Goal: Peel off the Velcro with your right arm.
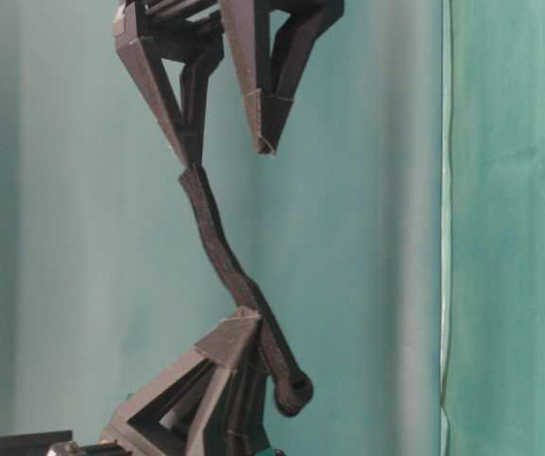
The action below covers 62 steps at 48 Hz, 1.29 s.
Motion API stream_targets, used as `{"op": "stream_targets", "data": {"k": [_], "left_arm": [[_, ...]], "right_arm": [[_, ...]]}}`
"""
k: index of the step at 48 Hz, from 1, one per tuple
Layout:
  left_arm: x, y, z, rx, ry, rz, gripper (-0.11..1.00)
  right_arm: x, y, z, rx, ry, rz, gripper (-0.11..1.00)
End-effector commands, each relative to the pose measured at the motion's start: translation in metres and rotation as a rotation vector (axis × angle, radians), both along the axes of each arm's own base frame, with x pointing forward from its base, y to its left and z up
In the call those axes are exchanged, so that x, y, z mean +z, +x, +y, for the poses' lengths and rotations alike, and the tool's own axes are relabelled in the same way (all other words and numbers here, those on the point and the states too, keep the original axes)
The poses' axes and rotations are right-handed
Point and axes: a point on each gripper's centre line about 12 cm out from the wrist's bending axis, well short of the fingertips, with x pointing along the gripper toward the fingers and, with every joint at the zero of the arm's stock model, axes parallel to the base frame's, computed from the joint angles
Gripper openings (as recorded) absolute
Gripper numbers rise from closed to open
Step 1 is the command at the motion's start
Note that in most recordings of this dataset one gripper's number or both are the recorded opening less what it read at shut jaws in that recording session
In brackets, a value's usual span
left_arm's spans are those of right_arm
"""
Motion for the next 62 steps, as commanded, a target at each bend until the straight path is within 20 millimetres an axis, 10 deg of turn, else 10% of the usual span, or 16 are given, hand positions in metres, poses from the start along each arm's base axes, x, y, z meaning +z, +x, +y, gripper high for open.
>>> {"op": "stream_targets", "data": {"k": [1, 62], "left_arm": [[0.013, -0.002, 0.002, 0.004, 0.003, -0.048, 0.10], [0.012, -0.003, 0.005, 0.014, 0.002, -0.061, 0.10]], "right_arm": [[0.005, 0.003, 0.000, 0.002, -0.001, -0.021, 0.62], [0.010, 0.014, -0.001, 0.006, 0.000, -0.062, 0.36]]}}
